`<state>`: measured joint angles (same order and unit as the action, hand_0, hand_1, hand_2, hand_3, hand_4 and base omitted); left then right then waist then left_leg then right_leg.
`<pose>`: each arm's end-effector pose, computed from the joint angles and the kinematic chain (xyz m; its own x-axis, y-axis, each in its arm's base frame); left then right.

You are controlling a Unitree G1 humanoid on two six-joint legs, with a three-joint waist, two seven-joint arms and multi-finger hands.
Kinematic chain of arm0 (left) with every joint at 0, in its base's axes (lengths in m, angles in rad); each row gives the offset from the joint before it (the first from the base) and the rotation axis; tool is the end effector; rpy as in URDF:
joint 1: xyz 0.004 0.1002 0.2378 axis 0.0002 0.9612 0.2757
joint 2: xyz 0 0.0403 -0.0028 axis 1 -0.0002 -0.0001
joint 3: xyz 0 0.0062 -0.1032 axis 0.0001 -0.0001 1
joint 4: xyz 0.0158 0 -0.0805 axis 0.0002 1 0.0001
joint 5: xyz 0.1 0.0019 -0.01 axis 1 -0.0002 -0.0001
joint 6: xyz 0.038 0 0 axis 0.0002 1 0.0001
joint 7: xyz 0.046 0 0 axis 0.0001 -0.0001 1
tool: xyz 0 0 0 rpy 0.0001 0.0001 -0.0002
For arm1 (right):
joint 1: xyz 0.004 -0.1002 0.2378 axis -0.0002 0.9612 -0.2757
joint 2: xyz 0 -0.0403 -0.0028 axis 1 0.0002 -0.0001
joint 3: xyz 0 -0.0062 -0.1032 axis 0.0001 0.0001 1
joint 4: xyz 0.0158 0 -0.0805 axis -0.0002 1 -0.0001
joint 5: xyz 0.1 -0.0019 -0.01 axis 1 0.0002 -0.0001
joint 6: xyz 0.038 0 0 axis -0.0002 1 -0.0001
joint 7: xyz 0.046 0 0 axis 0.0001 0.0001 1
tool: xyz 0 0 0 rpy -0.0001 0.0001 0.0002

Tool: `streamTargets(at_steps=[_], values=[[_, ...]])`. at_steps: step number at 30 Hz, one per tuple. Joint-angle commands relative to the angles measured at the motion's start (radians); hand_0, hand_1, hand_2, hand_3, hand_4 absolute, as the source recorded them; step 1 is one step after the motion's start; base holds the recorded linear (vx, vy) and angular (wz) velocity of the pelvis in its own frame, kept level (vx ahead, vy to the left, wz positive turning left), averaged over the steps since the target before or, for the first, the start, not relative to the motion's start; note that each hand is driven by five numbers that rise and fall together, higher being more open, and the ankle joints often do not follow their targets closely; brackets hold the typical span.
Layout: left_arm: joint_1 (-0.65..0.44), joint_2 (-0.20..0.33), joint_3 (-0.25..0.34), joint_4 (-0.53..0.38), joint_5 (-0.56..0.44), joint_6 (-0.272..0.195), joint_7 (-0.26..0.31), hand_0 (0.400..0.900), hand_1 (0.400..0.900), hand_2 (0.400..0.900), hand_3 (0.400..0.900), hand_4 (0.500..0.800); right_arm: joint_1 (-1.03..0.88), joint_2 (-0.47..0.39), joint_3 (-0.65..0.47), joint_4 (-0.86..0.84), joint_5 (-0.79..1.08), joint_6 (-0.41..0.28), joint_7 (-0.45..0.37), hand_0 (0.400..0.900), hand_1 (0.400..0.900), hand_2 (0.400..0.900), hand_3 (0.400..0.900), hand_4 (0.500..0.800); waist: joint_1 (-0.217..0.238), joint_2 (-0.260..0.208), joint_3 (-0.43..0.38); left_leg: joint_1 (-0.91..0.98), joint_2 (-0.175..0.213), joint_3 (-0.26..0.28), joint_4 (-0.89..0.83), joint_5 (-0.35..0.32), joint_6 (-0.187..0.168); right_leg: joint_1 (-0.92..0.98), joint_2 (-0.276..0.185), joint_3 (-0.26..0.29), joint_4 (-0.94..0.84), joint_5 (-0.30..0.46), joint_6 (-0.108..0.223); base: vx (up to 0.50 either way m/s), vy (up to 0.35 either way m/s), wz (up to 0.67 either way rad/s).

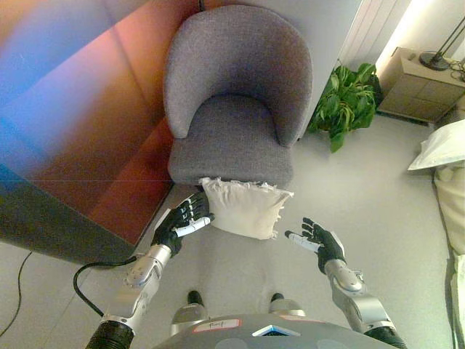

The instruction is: Pick up the pillow and put it on the sofa.

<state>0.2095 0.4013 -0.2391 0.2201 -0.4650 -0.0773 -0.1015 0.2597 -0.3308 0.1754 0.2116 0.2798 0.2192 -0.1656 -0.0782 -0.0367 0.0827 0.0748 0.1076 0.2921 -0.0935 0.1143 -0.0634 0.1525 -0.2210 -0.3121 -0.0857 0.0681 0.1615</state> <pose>0.1376 0.2065 -0.0240 0.9014 -0.1720 -0.3973 0.1385 0.9840 -0.1118 0.1194 -0.2034 -0.0403 0.7464 -0.1502 -0.6483 0.0735 0.9868 -0.1440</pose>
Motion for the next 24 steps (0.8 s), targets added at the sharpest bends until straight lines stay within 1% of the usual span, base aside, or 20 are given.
streamTargets(at_steps=[1,2,4,9,24], values=[[-0.066,0.012,0.066,-0.092,0.012,-0.072,-0.024,0.900,0.900,0.900,0.900,0.800,-0.060,-0.017,-0.026,-0.102,-0.030,-0.043,0.001,0.900,0.900,0.900,0.900,0.800,0.028,0.005,-0.013,0.107,0.021,0.009,0.006,-0.137,0.003,-0.038,0.038,-0.005,-0.002,0.029,-0.001,0.00,0.000,0.00],[-0.069,0.012,0.064,-0.091,0.014,-0.078,-0.042,0.900,0.900,0.900,0.900,0.800,-0.061,-0.018,-0.025,-0.104,-0.029,-0.039,0.001,0.900,0.900,0.900,0.900,0.800,0.028,0.004,-0.014,0.106,0.020,0.008,0.006,-0.137,0.002,-0.038,0.039,-0.005,-0.002,0.029,-0.001,0.00,0.000,0.00],[-0.064,0.015,0.059,-0.101,0.028,-0.076,-0.044,0.900,0.900,0.900,0.900,0.800,-0.058,-0.022,-0.025,-0.107,-0.026,-0.038,0.003,0.900,0.900,0.900,0.900,0.800,0.029,0.005,-0.015,0.105,0.021,0.009,0.006,-0.136,0.001,-0.039,0.039,-0.005,-0.002,0.028,-0.002,0.00,0.000,0.00],[-0.060,0.020,0.058,-0.100,0.026,-0.090,-0.027,0.900,0.900,0.900,0.900,0.800,-0.061,-0.023,-0.021,-0.109,-0.024,-0.037,0.003,0.900,0.900,0.900,0.900,0.800,0.030,0.007,-0.015,0.105,0.020,0.010,0.006,-0.136,0.003,-0.036,0.042,-0.003,-0.002,0.024,-0.004,0.00,0.000,0.00],[-0.048,0.016,0.068,-0.112,0.023,-0.101,-0.007,0.900,0.900,0.900,0.900,0.800,-0.056,-0.021,-0.016,-0.110,-0.026,-0.045,0.002,0.900,0.900,0.900,0.900,0.800,0.031,0.009,-0.018,0.110,0.025,0.018,0.006,-0.131,0.001,-0.026,0.051,0.003,-0.002,0.011,-0.013,0.01,-0.012,-0.02]])
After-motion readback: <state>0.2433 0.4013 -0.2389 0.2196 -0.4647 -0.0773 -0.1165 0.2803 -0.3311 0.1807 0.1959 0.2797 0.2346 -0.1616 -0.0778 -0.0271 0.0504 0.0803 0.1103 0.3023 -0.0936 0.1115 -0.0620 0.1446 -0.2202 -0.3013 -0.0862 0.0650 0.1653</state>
